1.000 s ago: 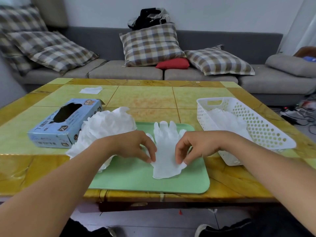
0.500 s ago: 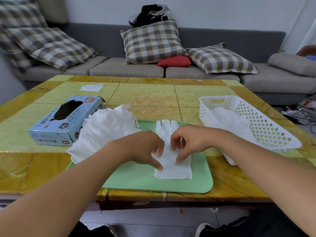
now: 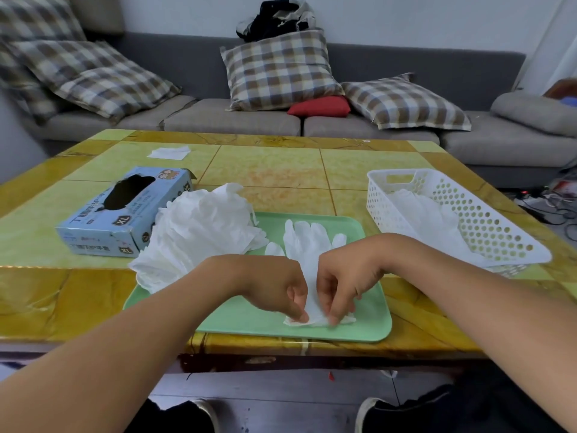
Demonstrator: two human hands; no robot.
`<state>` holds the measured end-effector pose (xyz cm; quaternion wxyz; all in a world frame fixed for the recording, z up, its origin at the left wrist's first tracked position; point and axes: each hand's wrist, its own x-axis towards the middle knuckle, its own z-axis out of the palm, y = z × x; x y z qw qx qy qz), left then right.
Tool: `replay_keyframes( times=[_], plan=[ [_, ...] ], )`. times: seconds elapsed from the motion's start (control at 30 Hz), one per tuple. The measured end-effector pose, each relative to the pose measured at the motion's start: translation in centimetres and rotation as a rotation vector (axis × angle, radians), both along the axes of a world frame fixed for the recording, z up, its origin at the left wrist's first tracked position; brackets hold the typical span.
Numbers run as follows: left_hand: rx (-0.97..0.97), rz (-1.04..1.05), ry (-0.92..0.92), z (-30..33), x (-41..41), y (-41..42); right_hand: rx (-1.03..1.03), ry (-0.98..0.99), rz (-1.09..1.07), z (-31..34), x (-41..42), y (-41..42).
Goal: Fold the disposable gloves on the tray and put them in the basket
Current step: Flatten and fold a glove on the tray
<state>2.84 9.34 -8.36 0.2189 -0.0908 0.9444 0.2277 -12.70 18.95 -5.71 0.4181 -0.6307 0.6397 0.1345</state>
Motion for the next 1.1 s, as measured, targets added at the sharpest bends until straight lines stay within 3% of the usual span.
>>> replay_keyframes(
  times=[0.1,0.17,0.23,0.3,0.4,0.53,0.6,0.8,0.87,0.97,1.1],
  plan=[
    [0.076,0.094,0.067,2.5,0.8,-1.6,-0.046,-0.157,-0.102,1.2,-0.4,-0.5],
    [0.049,0.274,0.294,4.5,2.5,-4.0,-0.315,-0.222,-0.205,1.4,-0.4,-1.8],
    [-0.116,0.52,0.594,5.5,4.8,-6.8,-0.644,-0.217,-0.297,0.8,0.5,-3.6],
    [-0.272,0.747,0.747,5.1,7.0,-9.0,-0.861,-0.234,-0.334,-0.3,2.5,-5.5],
    [-0.286,0.865,0.667,3.8,9.6,-11.1,-0.911,-0.267,-0.285,-1.3,6.7,-8.1],
    [-0.098,0.679,0.335,3.5,12.1,-11.0,-0.826,-0.232,-0.143,-2.0,10.3,-10.4],
    [-0.125,0.641,0.318,3.2,12.7,-11.1,-0.788,-0.232,-0.088,-2.6,10.2,-10.5],
    [-0.038,0.718,0.369,2.7,13.4,-11.6,-0.754,-0.422,-0.217,-3.9,8.9,-10.1],
    [-0.048,0.738,0.415,2.7,12.9,-11.6,-0.73,-0.409,-0.201,-4.1,9.0,-10.1],
    [-0.115,0.651,0.336,2.8,12.9,-11.6,-0.712,-0.313,-0.124,-4.0,9.0,-10.0],
    [-0.116,0.627,0.349,2.7,13.2,-11.9,-0.667,-0.343,-0.149,-3.0,7.6,-9.5]
  ],
)
